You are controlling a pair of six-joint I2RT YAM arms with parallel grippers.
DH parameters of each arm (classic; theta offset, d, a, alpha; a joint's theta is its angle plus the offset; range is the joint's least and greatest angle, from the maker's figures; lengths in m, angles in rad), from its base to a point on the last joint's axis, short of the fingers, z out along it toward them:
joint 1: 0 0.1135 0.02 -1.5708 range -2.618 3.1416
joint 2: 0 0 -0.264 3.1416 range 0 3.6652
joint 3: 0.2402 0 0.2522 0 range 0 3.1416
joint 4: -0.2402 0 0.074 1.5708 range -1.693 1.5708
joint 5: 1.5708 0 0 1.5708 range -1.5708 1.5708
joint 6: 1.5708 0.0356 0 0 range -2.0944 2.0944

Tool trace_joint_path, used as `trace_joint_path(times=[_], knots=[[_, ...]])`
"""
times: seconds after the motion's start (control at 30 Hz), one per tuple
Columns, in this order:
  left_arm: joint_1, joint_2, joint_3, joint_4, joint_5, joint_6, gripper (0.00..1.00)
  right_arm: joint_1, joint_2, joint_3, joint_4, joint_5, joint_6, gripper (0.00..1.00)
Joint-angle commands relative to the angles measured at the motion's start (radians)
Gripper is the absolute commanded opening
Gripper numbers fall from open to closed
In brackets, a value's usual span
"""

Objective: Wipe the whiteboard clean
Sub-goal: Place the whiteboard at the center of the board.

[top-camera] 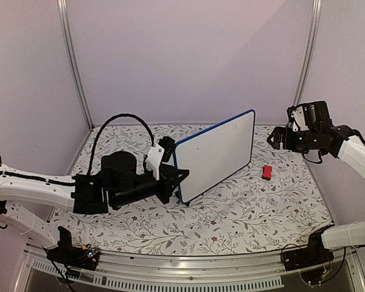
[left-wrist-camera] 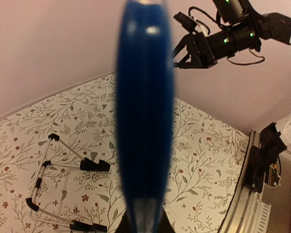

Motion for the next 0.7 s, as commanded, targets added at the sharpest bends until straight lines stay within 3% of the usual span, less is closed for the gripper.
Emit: trace_joint_path(times=[0.0,0.17,0.33,0.67], knots=[[0.133,-0.111,-0.091,0.047,0.249,-0.113,0.0,-0.002,-0.017,-0.017,0.028,-0.025,0.001,0.99],[0.223,-0.121,-0.151,0.058,0.317,-0.11,0.0,-0.003,-0.003,-0.026,0.029,-0.022,-0.015,0.99],[0.299,-0.122,-0.211,0.168,0.393,-0.11,0.0,-0.003,-0.003,-0.04,0.031,-0.032,-0.02,0.99],[0.366,-0.075,-0.292,0.402,0.335,-0.112,0.0,-0.002,0.006,-0.041,0.03,-0.045,-0.024,0.99]])
